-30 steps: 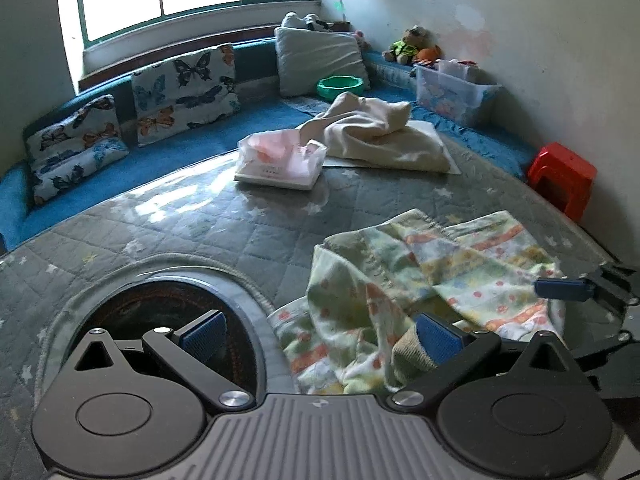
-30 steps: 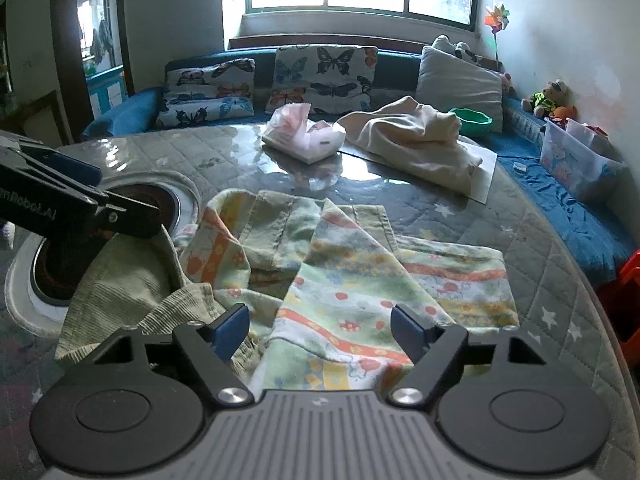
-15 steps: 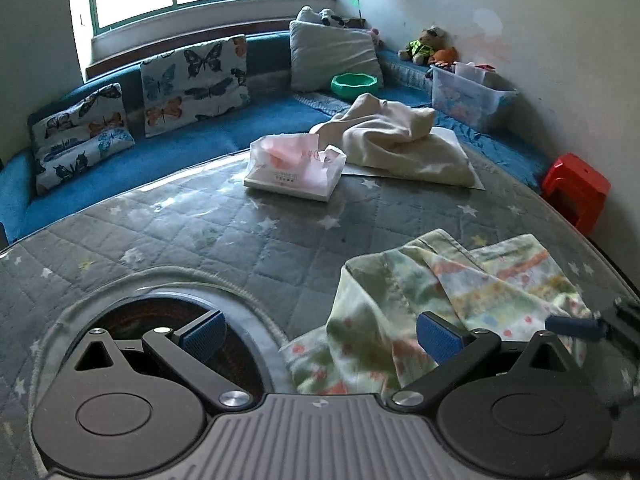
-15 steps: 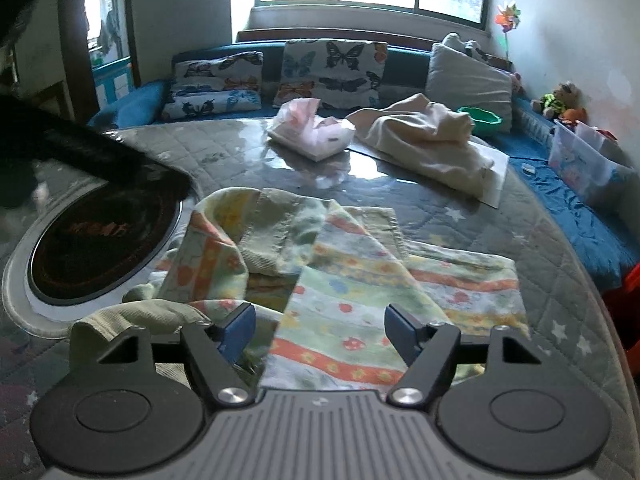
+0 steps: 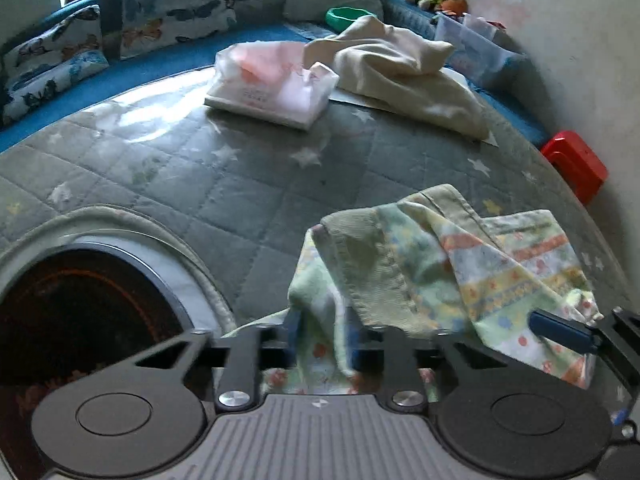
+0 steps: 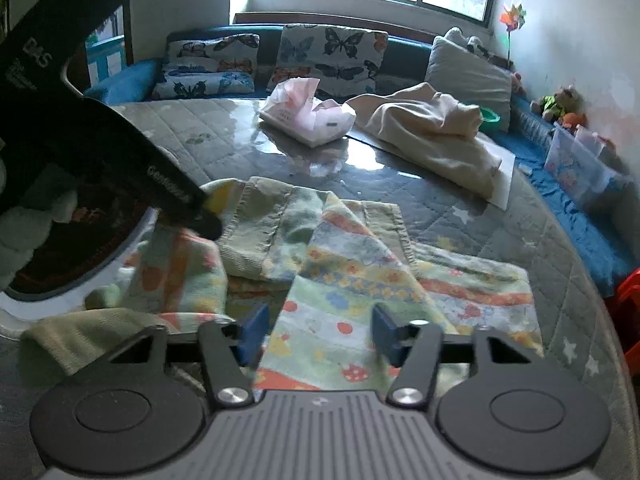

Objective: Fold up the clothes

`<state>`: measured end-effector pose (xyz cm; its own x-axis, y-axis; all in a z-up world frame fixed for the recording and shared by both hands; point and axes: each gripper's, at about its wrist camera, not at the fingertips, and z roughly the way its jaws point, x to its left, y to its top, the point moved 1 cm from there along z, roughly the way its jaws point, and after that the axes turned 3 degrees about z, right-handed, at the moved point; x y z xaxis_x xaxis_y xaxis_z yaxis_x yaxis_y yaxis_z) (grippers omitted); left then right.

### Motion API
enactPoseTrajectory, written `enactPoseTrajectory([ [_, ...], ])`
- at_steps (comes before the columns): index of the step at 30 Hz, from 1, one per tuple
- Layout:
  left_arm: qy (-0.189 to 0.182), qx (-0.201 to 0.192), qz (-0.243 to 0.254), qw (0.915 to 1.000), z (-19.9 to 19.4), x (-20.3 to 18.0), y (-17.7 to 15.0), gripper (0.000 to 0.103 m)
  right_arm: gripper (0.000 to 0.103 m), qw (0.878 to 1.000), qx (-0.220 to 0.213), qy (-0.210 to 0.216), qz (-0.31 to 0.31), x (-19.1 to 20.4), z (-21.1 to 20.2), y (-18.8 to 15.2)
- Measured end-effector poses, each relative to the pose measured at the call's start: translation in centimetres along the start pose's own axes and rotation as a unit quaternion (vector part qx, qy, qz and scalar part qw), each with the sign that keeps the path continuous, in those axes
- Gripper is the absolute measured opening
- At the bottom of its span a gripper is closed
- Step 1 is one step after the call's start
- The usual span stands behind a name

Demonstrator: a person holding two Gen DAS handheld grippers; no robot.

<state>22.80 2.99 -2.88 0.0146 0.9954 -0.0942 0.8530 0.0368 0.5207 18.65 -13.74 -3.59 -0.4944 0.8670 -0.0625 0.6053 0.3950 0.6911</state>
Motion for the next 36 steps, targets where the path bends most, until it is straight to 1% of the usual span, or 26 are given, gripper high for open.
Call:
enactPoseTrajectory([
  [1,-0.002,-0.003,0.002,1.0,-0.2,0.0,-0.2,0.014,0.043,1.0,0.0,-0.005,-0.001,0.0,0.0,0.0],
  [3,-0.01,-0.008,0.002,0.9999,-0.9,0.0,-0.5,0.007,0.037,1.0,-0.001,-0.012,-0.004,-0.3,-0.1,-0.2],
  [4,-0.014,-0.013,0.001,0.9998,-1.3,0.1,-0.6,0.006,0.032,1.0,-0.003,-0.017,-0.006,-0.4,-0.3,-0.4],
  [6,-0.017,-0.024,0.002,0.9996,-2.2,0.1,-0.8,0.005,0.025,1.0,-0.008,-0.025,-0.009,-0.6,-0.8,-0.7],
  [8,-0.019,-0.038,0.003,0.9991,-3.3,0.2,-1.1,0.004,0.022,0.999,-0.018,-0.037,-0.012,-0.9,-1.6,-1.0],
  [12,-0.024,-0.065,0.01,0.9976,-6.0,0.1,-2.0,0.004,0.01,0.997,-0.037,-0.063,-0.018,-1.8,-3.9,-2.2],
  [17,-0.033,-0.085,0.019,0.9957,-9.1,0.2,-4.3,0.003,0.006,0.994,-0.056,-0.097,-0.015,-3.2,-7.3,-3.9],
  [23,-0.038,-0.097,0.029,0.9942,-12.3,0.9,-8.1,0.003,0.005,0.989,-0.065,-0.129,-0.002,-4.7,-11.3,-6.2],
  [27,-0.038,-0.09,0.034,0.9946,-13.2,1.5,-10.4,0.003,0.005,0.987,-0.064,-0.145,0.013,-5.4,-13.6,-7.7],
  [29,-0.036,-0.086,0.029,0.9952,-13.3,2.0,-10.9,0.003,0.005,0.986,-0.058,-0.154,0.025,-5.9,-14.4,-8.6],
  [31,-0.032,-0.086,0.022,0.9955,-13.1,2.3,-10.8,0.005,0.005,0.984,-0.05,-0.164,0.041,-6.5,-14.9,-9.4],
  [33,-0.028,-0.086,0.015,0.9958,-12.8,2.5,-10.3,0.016,0.005,0.983,-0.037,-0.172,0.056,-7.1,-15.4,-10.4],
  [34,-0.026,-0.087,0.012,0.9958,-12.7,2.6,-10.0,0.018,0.006,0.982,-0.027,-0.175,0.062,-7.4,-15.4,-10.8],
  [35,-0.024,-0.087,0.008,0.9959,-12.6,2.7,-9.8,0.027,0.006,0.982,-0.016,-0.176,0.069,-7.7,-15.5,-11.2],
  [36,-0.023,-0.089,0.006,0.9958,-12.4,2.6,-9.4,0.04,0.009,0.982,-0.007,-0.175,0.076,-7.9,-15.8,-11.7],
])
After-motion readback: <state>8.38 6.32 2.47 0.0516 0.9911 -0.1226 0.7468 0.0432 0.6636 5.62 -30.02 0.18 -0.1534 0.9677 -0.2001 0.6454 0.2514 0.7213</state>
